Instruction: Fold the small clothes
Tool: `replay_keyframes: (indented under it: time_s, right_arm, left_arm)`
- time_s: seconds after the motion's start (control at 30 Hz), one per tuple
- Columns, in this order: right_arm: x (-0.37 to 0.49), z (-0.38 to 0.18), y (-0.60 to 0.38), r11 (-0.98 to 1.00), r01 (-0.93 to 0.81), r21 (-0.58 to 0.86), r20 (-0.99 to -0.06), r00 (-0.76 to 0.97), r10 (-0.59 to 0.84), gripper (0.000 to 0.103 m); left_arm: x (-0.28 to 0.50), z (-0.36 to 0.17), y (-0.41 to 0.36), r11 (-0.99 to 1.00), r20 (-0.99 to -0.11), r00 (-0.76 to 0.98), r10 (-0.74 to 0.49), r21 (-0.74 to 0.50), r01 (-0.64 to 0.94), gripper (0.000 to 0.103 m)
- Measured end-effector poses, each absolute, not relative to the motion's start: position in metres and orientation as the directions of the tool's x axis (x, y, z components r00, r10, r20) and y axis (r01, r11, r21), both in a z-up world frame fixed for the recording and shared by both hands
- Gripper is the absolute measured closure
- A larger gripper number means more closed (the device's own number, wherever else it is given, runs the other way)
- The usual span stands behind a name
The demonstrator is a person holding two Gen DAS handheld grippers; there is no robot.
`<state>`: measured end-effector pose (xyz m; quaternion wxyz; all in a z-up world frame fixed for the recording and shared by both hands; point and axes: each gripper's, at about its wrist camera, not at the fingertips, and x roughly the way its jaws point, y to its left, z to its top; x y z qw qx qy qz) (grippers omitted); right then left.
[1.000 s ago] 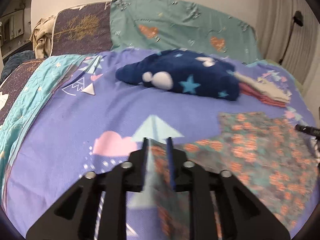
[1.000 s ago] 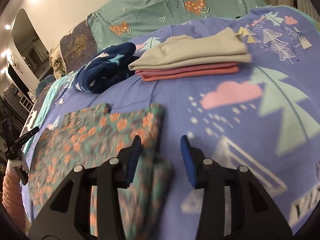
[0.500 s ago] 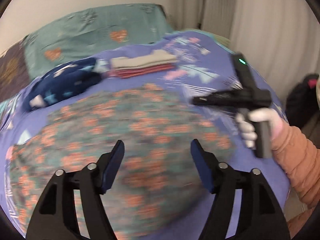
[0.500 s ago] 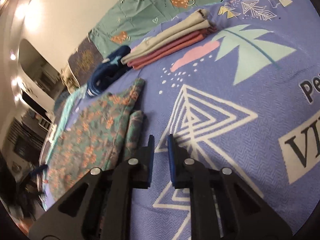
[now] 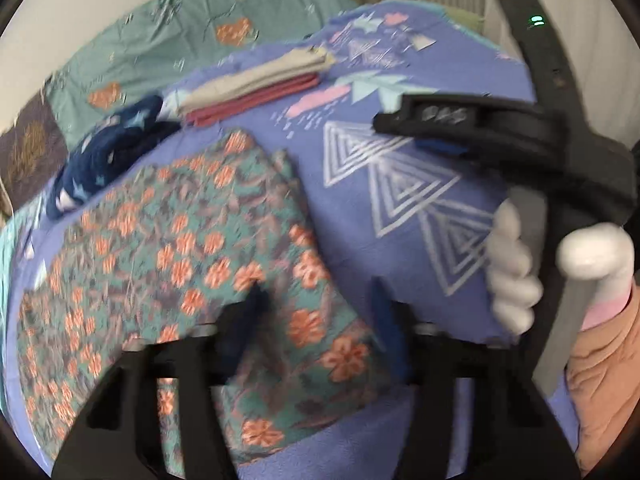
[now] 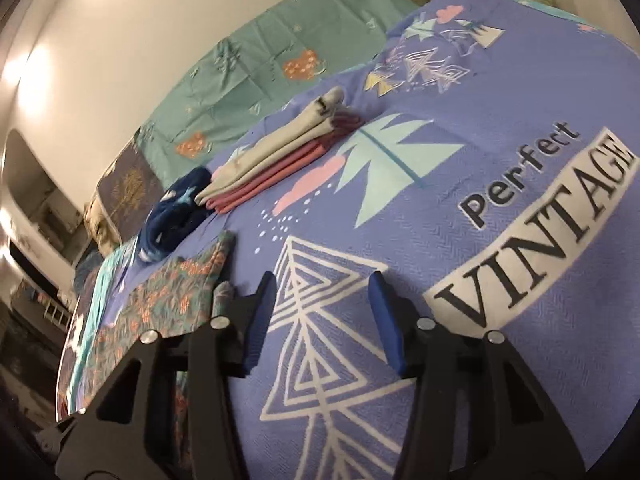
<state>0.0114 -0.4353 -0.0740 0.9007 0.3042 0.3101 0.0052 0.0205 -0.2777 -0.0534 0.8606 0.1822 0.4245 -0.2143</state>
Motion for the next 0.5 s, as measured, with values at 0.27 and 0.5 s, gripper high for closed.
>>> replay_keyframes:
  time_s: [0.27, 0.5]
  right_arm:
    - [0.027, -0.076, -0.414, 0.783, -0.032, 0.621, -0.521, 0.729, 0.444, 0.042]
    - [0.038, -0.082, -0.404, 0.723, -0.067, 0.688, -0.518, 0.653, 0.553, 0.072]
  left_arm:
    - [0.012, -0.043, -0.25, 0.857, -0.829, 0.498, -0.253, 0.047, 0.513, 0.066]
    - [0.013, -0.052, -0.251, 0.842, -0.848, 0.457, -0.27, 0.023, 0.539, 0.066]
